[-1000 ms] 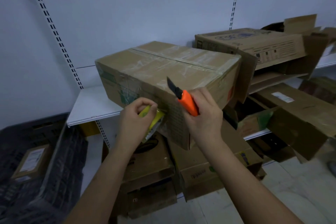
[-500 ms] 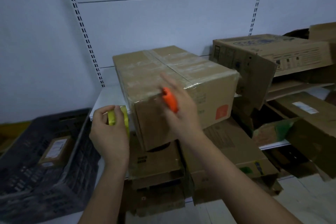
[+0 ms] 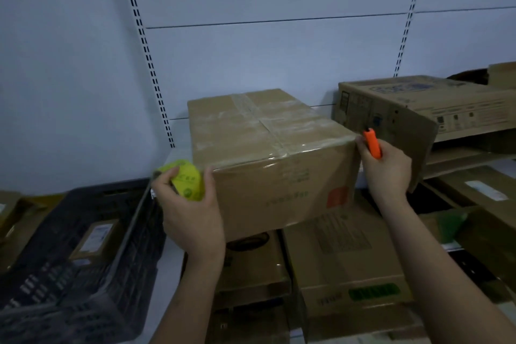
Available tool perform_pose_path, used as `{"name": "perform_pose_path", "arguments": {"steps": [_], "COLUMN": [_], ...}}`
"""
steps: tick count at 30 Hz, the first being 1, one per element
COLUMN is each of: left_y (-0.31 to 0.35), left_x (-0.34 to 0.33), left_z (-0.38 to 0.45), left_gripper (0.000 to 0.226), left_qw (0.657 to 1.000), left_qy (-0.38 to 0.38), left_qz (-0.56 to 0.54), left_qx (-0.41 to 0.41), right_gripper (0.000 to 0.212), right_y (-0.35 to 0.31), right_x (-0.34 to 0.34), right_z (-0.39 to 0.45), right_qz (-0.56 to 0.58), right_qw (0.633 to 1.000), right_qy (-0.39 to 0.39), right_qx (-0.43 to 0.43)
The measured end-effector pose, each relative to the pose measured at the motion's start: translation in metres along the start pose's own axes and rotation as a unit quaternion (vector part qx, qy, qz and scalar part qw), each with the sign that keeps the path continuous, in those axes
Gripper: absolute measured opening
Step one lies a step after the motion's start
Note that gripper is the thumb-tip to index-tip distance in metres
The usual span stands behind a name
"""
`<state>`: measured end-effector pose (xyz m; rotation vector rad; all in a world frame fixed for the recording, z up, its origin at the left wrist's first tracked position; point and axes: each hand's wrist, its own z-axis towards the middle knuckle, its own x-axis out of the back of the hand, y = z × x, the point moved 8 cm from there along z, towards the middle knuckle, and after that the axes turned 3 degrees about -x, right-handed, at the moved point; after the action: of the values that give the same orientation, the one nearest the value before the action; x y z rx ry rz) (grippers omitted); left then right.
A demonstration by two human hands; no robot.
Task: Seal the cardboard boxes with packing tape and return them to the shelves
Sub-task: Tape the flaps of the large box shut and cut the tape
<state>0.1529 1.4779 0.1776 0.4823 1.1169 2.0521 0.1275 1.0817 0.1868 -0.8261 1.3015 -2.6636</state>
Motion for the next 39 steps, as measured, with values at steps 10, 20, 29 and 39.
{"name": "perform_pose_path", "arguments": {"steps": [10, 20, 29, 39], "left_y": [-0.054, 0.044, 0.143, 0.062], "left_x": [0.001, 0.004, -0.028, -0.062], "left_z": [0.023, 0.117, 0.185, 0.177], "left_gripper": [0.055, 0.048, 0.056, 0.079], "left_qw": [0.993, 0.969, 0.909, 0.965], "left_qy": [-0.076, -0.144, -0.224, -0.232], "left_qz": [-0.05, -0.197, -0.342, -0.06], "left_qx": [0.076, -0.037, -0.078, -0.109], "right_gripper": [0.03, 0.035, 0.09, 0.047], "right_y": [0.028, -0.038, -0.121, -0.107], "right_x": [-0.053, 0.029, 0.072, 0.0], "right_z": [-0.048, 0.029, 0.082, 0.108], "right_qz": [0.201, 0.378, 0.438, 0.173], "right_qw": [0.962, 0.906, 0.891, 0.981], "right_qy": [-0.164, -0.181, -0.12, -0.09], "right_qx": [-0.089, -0.065, 0.021, 0.023]}}
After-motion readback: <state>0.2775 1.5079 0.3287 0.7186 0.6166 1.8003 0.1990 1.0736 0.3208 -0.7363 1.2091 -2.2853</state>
